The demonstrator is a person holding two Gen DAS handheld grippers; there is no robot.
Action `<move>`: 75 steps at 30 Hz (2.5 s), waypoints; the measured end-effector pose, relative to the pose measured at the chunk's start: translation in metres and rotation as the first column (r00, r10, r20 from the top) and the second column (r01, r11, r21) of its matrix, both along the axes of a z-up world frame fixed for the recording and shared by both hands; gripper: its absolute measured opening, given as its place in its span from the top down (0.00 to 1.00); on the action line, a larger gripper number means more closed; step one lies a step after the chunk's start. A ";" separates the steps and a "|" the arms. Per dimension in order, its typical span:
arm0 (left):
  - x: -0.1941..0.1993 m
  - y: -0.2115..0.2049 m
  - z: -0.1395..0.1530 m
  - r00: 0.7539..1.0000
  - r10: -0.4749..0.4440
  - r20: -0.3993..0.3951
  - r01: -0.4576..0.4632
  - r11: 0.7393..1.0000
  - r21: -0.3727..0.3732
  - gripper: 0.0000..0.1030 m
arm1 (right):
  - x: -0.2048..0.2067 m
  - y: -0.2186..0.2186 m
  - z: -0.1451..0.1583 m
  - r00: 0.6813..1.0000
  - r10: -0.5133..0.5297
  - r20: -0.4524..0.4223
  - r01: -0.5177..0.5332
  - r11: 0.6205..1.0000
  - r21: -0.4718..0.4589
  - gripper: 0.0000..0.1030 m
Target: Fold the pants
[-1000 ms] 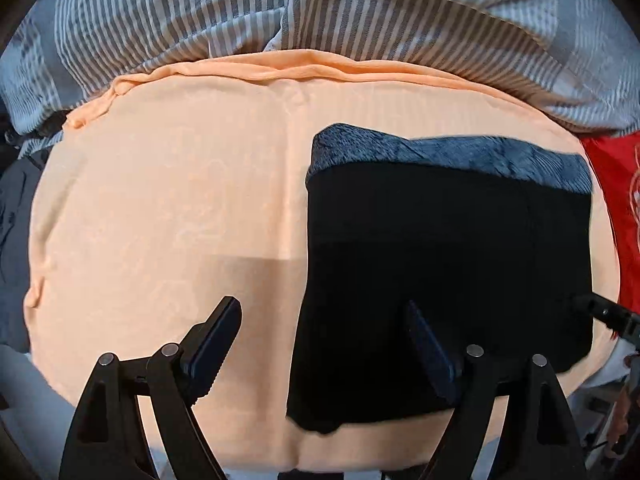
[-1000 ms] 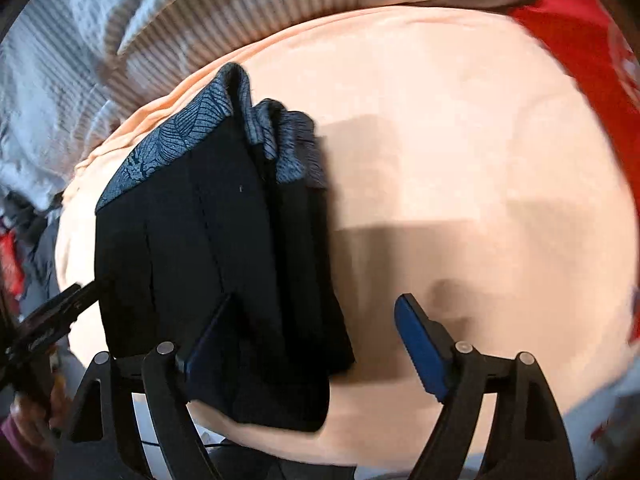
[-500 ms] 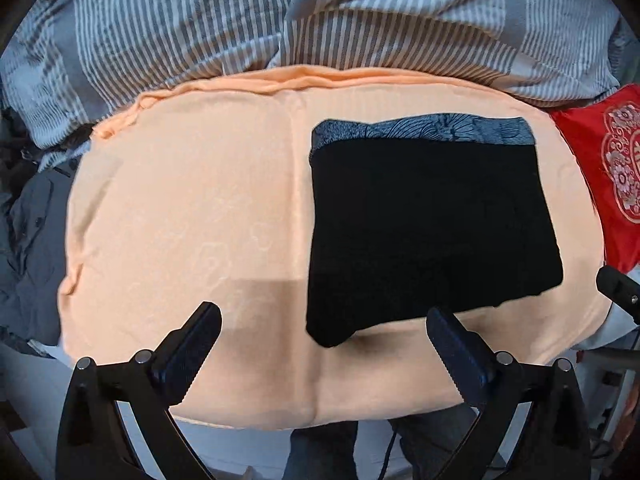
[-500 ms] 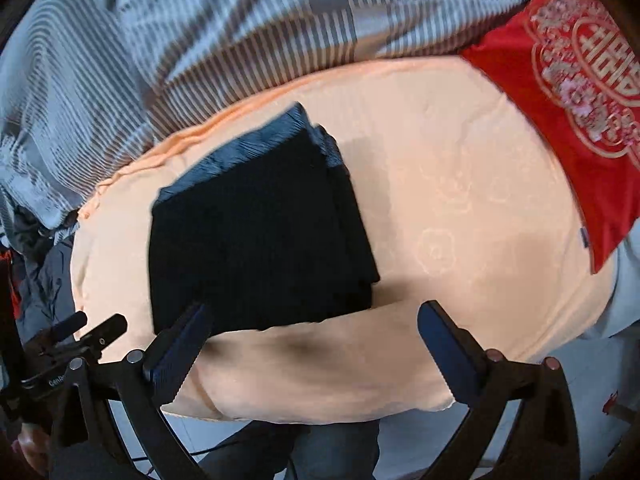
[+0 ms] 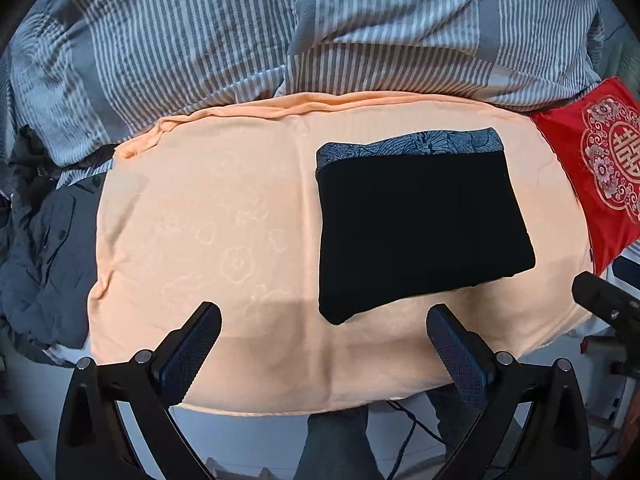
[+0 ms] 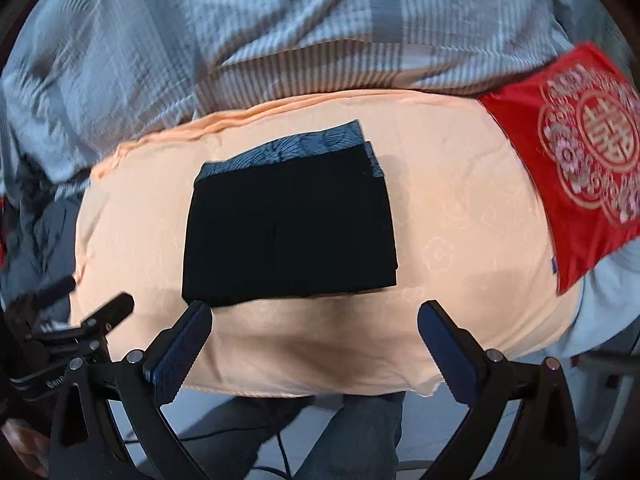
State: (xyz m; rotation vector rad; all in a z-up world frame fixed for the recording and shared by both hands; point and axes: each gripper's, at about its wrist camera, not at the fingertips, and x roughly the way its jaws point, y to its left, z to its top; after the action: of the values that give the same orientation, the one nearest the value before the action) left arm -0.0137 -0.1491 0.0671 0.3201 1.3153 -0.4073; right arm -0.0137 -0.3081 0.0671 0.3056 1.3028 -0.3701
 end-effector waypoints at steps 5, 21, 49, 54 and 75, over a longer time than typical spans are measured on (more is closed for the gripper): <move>-0.014 -0.006 0.009 1.000 -0.003 0.006 0.003 1.000 0.031 0.00 | -0.005 -0.004 0.013 0.999 0.027 -0.032 -0.026 0.999 0.026 0.00; -0.047 -0.034 0.037 1.000 0.021 0.019 -0.021 0.999 0.048 0.00 | -0.016 -0.034 0.024 0.997 0.041 -0.064 -0.033 0.993 0.116 0.00; -0.041 -0.034 0.038 0.999 0.043 0.013 -0.044 0.997 0.058 0.00 | -0.004 -0.018 0.030 0.989 0.124 -0.077 -0.124 0.992 -0.006 0.00; -0.038 -0.036 0.039 0.999 0.042 0.017 -0.043 0.997 0.058 0.00 | -0.001 -0.017 0.031 0.989 0.127 -0.076 -0.128 0.992 -0.011 0.00; -0.029 -0.041 0.039 0.999 0.044 0.020 -0.045 0.998 0.051 0.00 | 0.006 -0.018 0.030 0.988 0.128 -0.082 -0.130 0.992 -0.010 0.00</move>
State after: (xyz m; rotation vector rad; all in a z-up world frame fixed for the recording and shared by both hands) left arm -0.0427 -0.1904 0.1058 0.3364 1.3141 -0.3331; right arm -0.0078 -0.3257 0.0972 0.1940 1.3913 -0.2850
